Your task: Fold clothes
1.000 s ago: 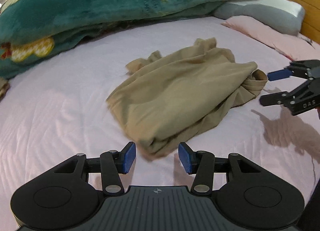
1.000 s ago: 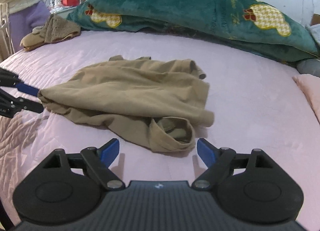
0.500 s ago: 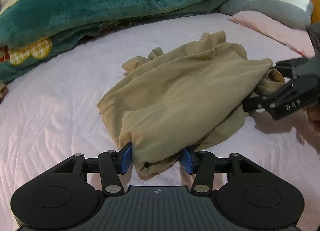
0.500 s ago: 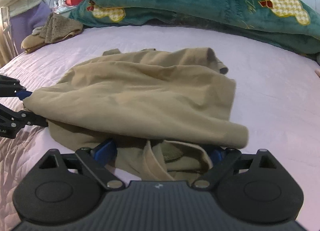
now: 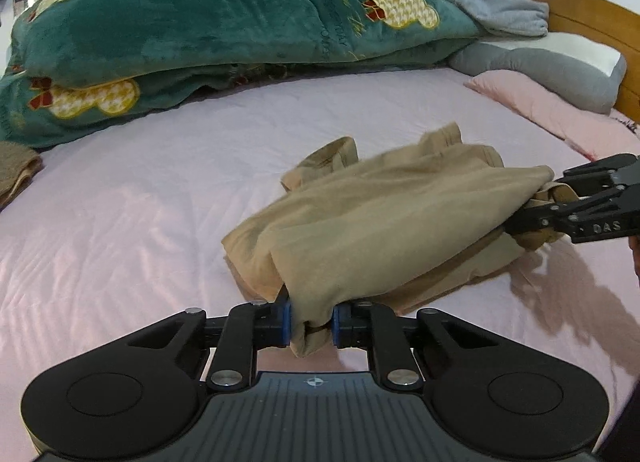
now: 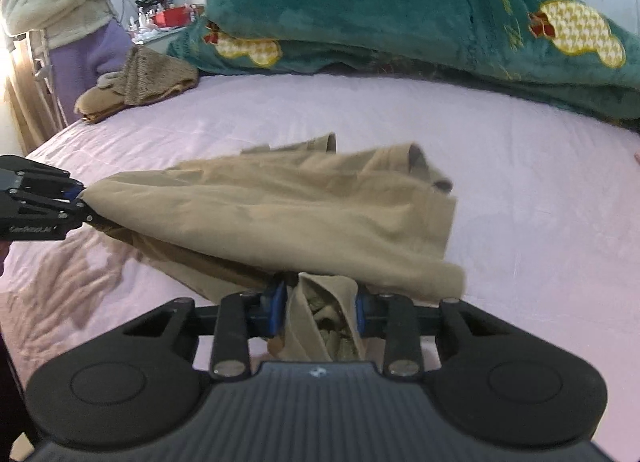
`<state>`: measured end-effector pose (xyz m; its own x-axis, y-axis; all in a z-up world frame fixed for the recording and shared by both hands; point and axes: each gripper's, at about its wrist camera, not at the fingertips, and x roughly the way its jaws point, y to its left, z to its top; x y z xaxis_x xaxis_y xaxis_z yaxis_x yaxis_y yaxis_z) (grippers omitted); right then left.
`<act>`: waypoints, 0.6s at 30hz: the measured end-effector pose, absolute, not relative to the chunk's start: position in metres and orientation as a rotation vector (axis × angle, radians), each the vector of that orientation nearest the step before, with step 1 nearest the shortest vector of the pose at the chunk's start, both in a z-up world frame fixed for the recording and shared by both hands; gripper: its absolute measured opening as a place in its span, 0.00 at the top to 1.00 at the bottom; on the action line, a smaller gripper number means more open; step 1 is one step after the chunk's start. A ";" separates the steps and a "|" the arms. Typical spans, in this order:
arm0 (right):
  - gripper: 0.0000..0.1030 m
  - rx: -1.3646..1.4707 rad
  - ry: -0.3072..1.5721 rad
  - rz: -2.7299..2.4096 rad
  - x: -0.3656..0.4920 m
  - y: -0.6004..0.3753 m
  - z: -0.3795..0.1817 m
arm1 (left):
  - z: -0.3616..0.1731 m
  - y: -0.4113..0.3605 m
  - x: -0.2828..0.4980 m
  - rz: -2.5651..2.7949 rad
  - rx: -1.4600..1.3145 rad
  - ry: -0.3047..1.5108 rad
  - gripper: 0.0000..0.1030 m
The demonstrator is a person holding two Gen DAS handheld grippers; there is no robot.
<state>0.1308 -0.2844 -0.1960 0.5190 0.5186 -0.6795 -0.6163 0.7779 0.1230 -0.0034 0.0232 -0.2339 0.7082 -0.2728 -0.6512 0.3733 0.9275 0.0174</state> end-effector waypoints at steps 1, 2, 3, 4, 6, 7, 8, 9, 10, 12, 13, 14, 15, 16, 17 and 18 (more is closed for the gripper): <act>0.68 -0.140 0.769 0.685 0.122 -0.283 -0.194 | -0.231 0.029 -0.013 -0.363 0.155 0.693 0.82; 0.68 -0.141 0.772 0.687 0.113 -0.281 -0.192 | -0.229 0.035 -0.023 -0.368 0.159 0.692 0.82; 0.69 -0.142 0.775 0.690 0.105 -0.279 -0.191 | -0.229 0.042 -0.033 -0.372 0.159 0.693 0.82; 0.69 -0.143 0.778 0.692 0.096 -0.277 -0.189 | -0.229 0.049 -0.044 -0.376 0.158 0.697 0.82; 0.69 -0.145 0.783 0.696 0.078 -0.273 -0.185 | -0.233 0.064 -0.066 -0.379 0.159 0.711 0.82; 0.69 -0.146 0.786 0.698 0.069 -0.271 -0.183 | -0.236 0.070 -0.076 -0.379 0.161 0.716 0.82; 0.69 -0.147 0.789 0.700 0.061 -0.270 -0.182 | -0.239 0.077 -0.087 -0.379 0.161 0.723 0.82; 0.69 -0.148 0.792 0.703 0.052 -0.268 -0.180 | -0.244 0.084 -0.095 -0.379 0.155 0.734 0.82; 0.69 -0.152 0.802 0.694 0.044 -0.265 -0.181 | -0.248 0.087 -0.100 -0.376 0.151 0.748 0.79; 0.63 -0.156 0.827 0.653 0.035 -0.262 -0.188 | -0.257 0.087 -0.104 -0.362 0.163 0.773 0.74; 0.62 -0.150 0.842 0.628 0.032 -0.261 -0.189 | -0.259 0.087 -0.106 -0.354 0.169 0.779 0.72; 0.60 -0.139 0.858 0.601 0.030 -0.261 -0.189 | -0.256 0.087 -0.107 -0.341 0.166 0.781 0.71; 0.56 -0.120 0.860 0.572 0.027 -0.263 -0.185 | -0.250 0.088 -0.108 -0.327 0.152 0.795 0.64; 0.53 -0.095 0.854 0.541 0.024 -0.267 -0.179 | -0.244 0.090 -0.109 -0.311 0.136 0.806 0.55; 0.45 -0.075 0.844 0.509 0.020 -0.270 -0.173 | -0.236 0.093 -0.112 -0.290 0.116 0.812 0.52; 0.39 -0.058 0.832 0.475 0.017 -0.274 -0.166 | -0.229 0.096 -0.113 -0.270 0.100 0.815 0.47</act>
<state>0.0169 -0.2743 -0.1658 0.5754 0.3828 -0.7228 -0.4277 0.8941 0.1330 -0.1134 0.0961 -0.2292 0.6537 -0.1996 -0.7299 0.2761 0.9610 -0.0156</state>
